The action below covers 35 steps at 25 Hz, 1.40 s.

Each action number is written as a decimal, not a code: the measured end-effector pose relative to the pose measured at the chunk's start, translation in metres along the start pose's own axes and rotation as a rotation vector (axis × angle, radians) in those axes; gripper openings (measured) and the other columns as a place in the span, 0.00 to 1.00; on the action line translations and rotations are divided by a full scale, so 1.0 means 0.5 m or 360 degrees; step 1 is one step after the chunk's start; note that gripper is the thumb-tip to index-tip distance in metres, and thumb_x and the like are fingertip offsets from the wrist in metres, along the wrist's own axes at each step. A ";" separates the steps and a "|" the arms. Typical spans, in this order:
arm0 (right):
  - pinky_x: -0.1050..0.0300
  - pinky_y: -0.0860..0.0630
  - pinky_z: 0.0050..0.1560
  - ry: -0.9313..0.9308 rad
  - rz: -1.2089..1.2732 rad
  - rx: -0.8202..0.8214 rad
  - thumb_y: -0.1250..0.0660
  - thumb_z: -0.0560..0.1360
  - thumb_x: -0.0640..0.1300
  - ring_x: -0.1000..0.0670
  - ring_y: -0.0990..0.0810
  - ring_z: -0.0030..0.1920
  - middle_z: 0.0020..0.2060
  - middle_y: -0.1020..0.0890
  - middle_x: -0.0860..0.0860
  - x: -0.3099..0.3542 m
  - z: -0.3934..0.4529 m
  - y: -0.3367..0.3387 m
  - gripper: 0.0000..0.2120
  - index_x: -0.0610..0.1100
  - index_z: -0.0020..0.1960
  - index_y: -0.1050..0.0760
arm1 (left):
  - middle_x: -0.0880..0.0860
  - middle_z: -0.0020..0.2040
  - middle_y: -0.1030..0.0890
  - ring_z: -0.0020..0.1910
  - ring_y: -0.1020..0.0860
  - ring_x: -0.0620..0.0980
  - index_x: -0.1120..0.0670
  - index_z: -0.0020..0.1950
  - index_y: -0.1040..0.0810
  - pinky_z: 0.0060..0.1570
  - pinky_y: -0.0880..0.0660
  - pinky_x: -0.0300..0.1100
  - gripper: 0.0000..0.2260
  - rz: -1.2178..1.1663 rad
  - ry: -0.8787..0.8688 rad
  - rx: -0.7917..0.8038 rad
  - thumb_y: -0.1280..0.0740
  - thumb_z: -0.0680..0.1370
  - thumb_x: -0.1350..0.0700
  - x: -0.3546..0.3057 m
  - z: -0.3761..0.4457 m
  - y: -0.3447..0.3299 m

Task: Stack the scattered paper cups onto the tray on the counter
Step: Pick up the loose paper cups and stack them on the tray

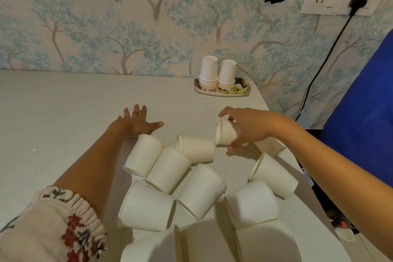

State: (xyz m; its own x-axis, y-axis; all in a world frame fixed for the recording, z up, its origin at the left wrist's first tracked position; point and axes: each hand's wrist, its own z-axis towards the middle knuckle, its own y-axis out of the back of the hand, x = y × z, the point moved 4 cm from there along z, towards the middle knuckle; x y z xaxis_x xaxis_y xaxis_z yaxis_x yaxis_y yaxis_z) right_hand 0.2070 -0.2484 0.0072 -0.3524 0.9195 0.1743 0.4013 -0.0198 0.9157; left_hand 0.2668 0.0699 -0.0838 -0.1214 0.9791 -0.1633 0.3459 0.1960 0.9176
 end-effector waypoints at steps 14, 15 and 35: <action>0.46 0.18 0.52 -0.0118 0.1548 -0.0414 0.26 0.71 0.57 0.46 0.18 0.55 0.59 0.24 0.47 -0.075 0.092 0.073 0.32 0.49 0.68 0.37 | 0.55 0.79 0.65 0.77 0.64 0.63 0.51 0.80 0.63 0.73 0.57 0.64 0.46 0.0029 0.0002 -0.0017 0.48 0.74 0.27 0.000 0.010 -0.004; 0.46 0.18 0.53 -0.0170 0.1648 -0.0477 0.27 0.73 0.56 0.46 0.19 0.56 0.61 0.24 0.47 -0.091 0.107 0.085 0.30 0.48 0.68 0.36 | 0.55 0.79 0.65 0.77 0.64 0.63 0.51 0.80 0.63 0.73 0.57 0.64 0.46 0.0025 0.0002 -0.0016 0.48 0.74 0.27 0.001 0.010 -0.004; 0.50 0.27 0.57 -0.0433 0.0552 -0.1477 0.29 0.75 0.54 0.37 0.25 0.63 0.62 0.23 0.37 -0.198 0.303 0.260 0.29 0.40 0.69 0.30 | 0.55 0.79 0.67 0.77 0.65 0.62 0.52 0.79 0.65 0.74 0.60 0.61 0.44 -0.0018 -0.0015 0.0005 0.47 0.76 0.29 -0.012 -0.011 0.004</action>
State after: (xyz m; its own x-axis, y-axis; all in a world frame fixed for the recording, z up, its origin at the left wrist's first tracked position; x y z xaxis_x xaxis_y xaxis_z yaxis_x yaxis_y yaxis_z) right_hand 0.4221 -0.2827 0.0544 -0.0919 0.8610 0.5003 -0.4077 -0.4909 0.7699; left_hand 0.2630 0.0644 -0.0788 -0.1166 0.9773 -0.1769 0.3478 0.2070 0.9144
